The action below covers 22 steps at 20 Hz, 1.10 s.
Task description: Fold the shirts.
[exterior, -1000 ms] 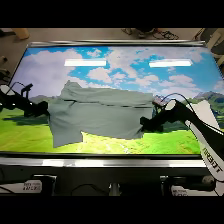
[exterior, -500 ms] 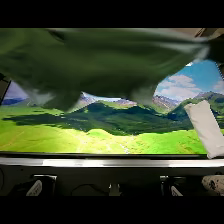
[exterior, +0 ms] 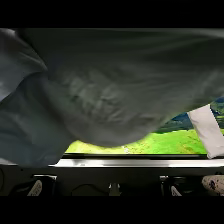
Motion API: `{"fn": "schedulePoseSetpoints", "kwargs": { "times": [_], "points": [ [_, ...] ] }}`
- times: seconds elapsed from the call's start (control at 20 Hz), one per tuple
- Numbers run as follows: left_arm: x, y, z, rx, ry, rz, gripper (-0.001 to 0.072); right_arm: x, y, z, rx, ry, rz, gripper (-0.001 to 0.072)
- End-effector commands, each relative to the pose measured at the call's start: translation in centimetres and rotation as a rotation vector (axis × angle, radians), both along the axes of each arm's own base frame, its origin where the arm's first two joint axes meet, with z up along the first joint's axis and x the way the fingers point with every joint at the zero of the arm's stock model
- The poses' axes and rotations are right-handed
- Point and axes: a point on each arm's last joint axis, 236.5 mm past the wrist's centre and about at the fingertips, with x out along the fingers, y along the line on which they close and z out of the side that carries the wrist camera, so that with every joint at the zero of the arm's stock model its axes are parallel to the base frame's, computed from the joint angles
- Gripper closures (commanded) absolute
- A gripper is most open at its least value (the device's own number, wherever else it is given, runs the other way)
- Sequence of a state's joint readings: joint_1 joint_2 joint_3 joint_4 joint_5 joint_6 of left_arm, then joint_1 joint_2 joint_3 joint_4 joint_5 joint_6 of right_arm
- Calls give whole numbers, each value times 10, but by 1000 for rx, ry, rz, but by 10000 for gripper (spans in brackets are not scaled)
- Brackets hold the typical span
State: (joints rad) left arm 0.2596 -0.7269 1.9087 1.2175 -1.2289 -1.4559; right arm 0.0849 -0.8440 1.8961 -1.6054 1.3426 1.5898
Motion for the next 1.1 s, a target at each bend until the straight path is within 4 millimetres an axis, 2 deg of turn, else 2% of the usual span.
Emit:
{"fn": "schedulePoseSetpoints", "kwargs": {
  "times": [0.0,0.1,0.25,0.3,0.35,0.4,0.45,0.55,0.6,0.7,0.8,0.85,0.95,1.05],
  "points": [
    [56,16,-59,2,240,-3,676,29,-1,-71,-11,291,-24,691],
    [107,29,-135,-39,514,-29,677,64,2,-154,-34,595,-30,691],
    [178,34,-280,-118,895,-76,678,133,10,-296,-61,916,-23,691],
    [202,29,-332,-129,982,-100,677,159,13,-338,-50,953,-36,691],
    [224,23,-374,-136,1033,-115,677,192,16,-377,-36,942,-43,689],
    [248,16,-413,-146,1060,-120,676,220,21,-408,-20,914,-41,690],
    [271,11,-443,-151,1062,-118,676,246,23,-433,-12,874,-41,690],
    [310,1,-490,-158,1035,-106,675,279,27,-461,7,794,-45,690],
    [327,-4,-505,-166,1004,-100,675,293,28,-463,36,743,-62,690],
    [356,-9,-515,-166,909,-78,675,326,29,-445,60,584,-63,690],
    [381,-11,-509,-161,796,-56,674,347,32,-425,72,457,-52,690],
    [389,-12,-507,-161,758,-48,675,352,33,-423,95,435,-60,690],
    [393,-18,-511,-168,747,-51,674,346,32,-444,117,494,-80,690],
    [380,-25,-518,-182,819,-74,674,329,30,-464,92,600,-87,689]
  ]
}}
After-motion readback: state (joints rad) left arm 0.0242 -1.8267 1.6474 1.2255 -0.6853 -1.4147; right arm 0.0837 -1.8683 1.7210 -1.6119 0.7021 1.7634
